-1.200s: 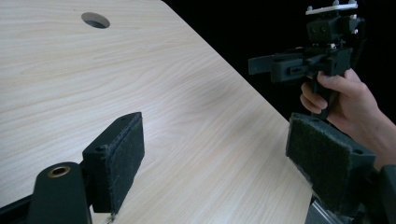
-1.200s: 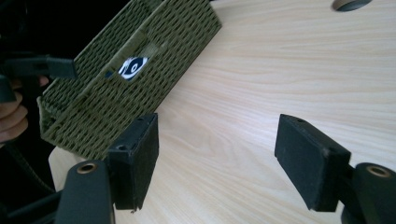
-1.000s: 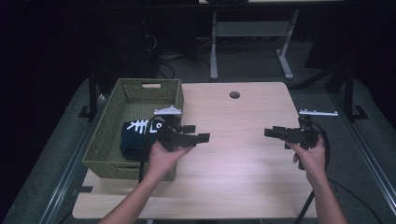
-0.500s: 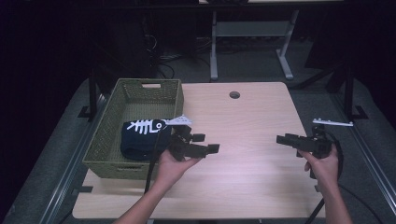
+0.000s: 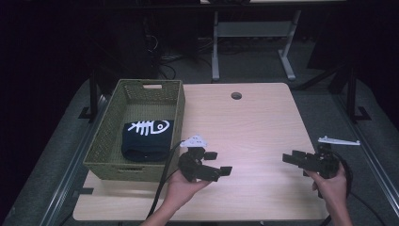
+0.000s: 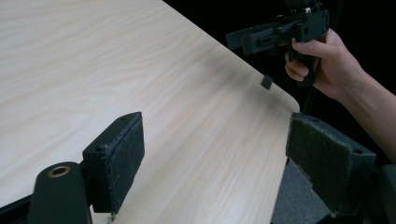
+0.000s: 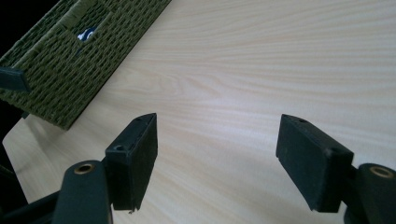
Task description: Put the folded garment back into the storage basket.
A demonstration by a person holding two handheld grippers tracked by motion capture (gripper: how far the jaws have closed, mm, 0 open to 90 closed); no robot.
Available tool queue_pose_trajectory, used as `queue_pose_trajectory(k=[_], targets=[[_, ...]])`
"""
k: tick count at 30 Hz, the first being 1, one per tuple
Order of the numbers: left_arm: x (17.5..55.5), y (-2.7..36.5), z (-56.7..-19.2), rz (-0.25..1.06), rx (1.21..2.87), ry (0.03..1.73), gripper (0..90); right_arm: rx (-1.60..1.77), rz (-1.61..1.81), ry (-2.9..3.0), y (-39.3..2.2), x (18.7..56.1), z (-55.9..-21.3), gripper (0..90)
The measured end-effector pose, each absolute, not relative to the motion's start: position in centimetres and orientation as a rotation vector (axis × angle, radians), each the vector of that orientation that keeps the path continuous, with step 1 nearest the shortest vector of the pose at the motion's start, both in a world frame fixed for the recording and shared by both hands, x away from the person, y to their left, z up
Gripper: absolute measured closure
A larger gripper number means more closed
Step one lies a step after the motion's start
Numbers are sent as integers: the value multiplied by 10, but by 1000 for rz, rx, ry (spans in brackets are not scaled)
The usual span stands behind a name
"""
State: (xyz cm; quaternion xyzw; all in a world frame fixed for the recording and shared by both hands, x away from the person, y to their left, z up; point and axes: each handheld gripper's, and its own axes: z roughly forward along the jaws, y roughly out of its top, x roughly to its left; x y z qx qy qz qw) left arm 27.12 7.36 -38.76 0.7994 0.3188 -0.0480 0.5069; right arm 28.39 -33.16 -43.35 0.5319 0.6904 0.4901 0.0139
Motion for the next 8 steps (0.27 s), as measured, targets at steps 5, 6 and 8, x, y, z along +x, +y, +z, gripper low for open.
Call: queue_pose_trajectory(k=[5,6,8], targets=[[256,70,-398,-120,1930,735,194,1621,1517,2122,-327,255,-439,267],[253,69,-401,-117,1931,732,194,1612,1529,2107,-325,249,-439,267],[246,68,-407,-100,1944,723,194,1594,1597,2071,-324,238,-444,264]])
